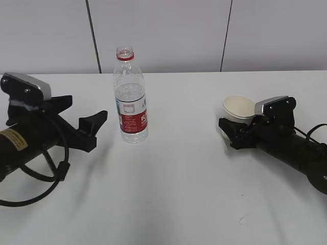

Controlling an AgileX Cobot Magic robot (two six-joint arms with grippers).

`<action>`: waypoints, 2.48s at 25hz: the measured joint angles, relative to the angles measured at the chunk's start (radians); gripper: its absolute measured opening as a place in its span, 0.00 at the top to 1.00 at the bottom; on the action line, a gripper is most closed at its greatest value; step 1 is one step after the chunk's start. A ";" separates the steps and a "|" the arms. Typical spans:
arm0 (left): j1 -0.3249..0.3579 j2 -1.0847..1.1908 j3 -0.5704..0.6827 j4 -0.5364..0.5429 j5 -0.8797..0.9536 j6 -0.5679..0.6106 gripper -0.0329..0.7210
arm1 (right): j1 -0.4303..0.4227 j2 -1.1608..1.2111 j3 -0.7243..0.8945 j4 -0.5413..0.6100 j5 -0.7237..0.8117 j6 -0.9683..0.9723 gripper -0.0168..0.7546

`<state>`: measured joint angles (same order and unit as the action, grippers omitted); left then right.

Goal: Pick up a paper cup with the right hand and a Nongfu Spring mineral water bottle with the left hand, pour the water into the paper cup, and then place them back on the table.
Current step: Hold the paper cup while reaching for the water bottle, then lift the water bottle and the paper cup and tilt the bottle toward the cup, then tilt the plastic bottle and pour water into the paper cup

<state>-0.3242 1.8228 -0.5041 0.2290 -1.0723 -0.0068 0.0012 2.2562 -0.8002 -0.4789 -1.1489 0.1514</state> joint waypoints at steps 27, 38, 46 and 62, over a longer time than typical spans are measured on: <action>-0.090 0.341 -0.414 0.051 -0.009 -0.164 0.35 | 0.000 0.000 -0.002 -0.043 -0.002 0.000 0.27; -0.090 0.341 -0.417 0.053 -0.013 -0.161 0.52 | 0.000 -0.002 -0.004 -0.316 -0.012 0.048 0.27; -0.090 0.298 -0.417 0.065 0.079 0.007 0.52 | 0.043 -0.047 -0.004 -0.462 -0.005 0.110 0.27; -0.090 0.138 -0.412 0.101 0.290 0.484 0.52 | 0.199 -0.049 -0.087 -0.472 -0.005 0.191 0.27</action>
<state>-0.4145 1.9605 -0.9160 0.3304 -0.7819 0.4770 0.2005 2.2076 -0.8868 -0.9505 -1.1543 0.3421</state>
